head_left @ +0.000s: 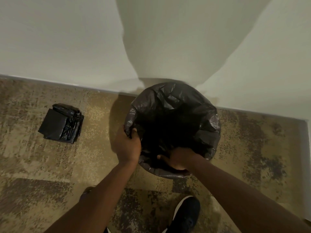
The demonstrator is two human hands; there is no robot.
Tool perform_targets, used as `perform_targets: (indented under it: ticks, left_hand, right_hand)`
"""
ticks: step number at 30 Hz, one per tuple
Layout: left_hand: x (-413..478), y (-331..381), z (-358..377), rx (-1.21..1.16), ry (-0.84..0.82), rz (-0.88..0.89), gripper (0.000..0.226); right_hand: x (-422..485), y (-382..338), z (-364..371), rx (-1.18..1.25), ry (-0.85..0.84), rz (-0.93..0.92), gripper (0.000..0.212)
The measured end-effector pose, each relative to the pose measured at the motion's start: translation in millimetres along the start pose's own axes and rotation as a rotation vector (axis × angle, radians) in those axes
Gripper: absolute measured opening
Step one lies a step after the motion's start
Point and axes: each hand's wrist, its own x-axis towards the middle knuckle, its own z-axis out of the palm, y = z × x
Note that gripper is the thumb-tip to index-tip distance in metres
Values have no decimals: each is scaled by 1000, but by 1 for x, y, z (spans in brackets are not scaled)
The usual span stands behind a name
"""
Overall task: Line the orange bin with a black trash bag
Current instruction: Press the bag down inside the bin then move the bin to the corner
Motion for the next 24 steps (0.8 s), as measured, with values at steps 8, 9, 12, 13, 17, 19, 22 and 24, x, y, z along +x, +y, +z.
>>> perform_targets:
  ticks: [8, 9, 12, 13, 17, 19, 22, 24]
  left_hand:
    - [-2, 1, -2, -31, 3, 52, 26]
    - [-1, 0, -2, -32, -1, 62, 24]
    - [1, -4, -2, -50, -25, 77, 18]
    - [1, -4, -2, -57, -30, 76, 18]
    - [3, -5, -1, -81, -38, 73, 19]
    - [4, -7, 0, -78, -49, 76, 20]
    - [5, -9, 0, -79, -52, 71, 23]
    - [5, -8, 0, -72, -39, 66, 23]
  right_hand:
    - [52, -60, -82, -96, -8, -153, 33]
    - [60, -65, -99, -120, 55, -160, 30]
    - [79, -63, -136, -165, 272, -125, 26]
    - [82, -60, -138, -188, 306, -117, 29]
    - [77, -48, -95, -193, 452, -111, 36]
    - [66, -35, -60, -155, 524, -149, 46]
    - [54, 3, -21, -276, 354, -88, 61]
    - [46, 28, -10, -270, 193, 0, 65]
